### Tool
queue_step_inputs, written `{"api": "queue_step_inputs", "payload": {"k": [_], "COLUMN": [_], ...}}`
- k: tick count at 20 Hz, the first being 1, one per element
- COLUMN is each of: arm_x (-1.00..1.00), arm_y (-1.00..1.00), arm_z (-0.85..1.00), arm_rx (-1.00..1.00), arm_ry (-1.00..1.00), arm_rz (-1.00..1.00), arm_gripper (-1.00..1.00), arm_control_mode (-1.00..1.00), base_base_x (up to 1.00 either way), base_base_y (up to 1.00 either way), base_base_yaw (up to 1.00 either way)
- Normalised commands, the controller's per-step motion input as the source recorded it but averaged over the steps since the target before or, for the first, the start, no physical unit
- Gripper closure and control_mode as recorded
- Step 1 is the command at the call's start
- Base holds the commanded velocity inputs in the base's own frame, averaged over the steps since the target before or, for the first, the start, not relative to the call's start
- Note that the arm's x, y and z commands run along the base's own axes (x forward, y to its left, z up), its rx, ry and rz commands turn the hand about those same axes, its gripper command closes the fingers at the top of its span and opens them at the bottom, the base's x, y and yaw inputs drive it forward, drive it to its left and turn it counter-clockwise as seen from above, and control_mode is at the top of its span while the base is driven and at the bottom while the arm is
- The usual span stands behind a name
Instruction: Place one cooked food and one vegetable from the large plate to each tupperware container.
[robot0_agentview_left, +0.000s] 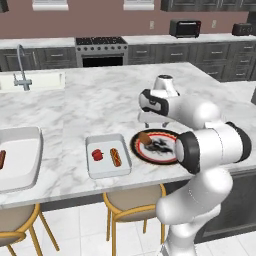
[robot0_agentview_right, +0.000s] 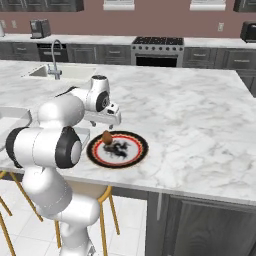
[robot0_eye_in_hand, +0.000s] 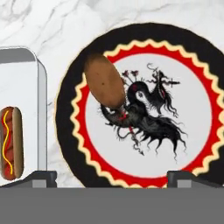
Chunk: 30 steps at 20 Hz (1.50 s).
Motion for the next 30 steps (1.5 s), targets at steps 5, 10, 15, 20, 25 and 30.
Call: {"api": "queue_step_inputs", "payload": {"k": [5,10,15,20,25,30], "arm_x": [0.36,0.37,0.44,0.28,0.31,0.05], "arm_y": [0.00,0.00,0.06,0.04,0.03,0.05], "arm_z": [-0.18,-0.43,-0.51,-0.41,-0.40,-0.29], "arm_rx": [0.00,0.00,0.00,0.00,0.00,0.00], "arm_ry": [0.00,0.00,0.01,0.00,0.01,0.03], "arm_rz": [0.25,0.24,0.11,0.04,0.02,0.00], "arm_gripper": [-1.00,-1.00,-1.00,-1.00,-1.00,-1.00], "arm_control_mode": [-1.00,-1.00,-1.00,-1.00,-1.00,-1.00], "base_base_x": [0.00,0.00,0.00,0.00,0.00,0.00], "base_base_y": [0.00,0.00,0.00,0.00,0.00,0.00], "base_base_yaw": [0.00,0.00,0.00,0.00,0.00,0.00]}}
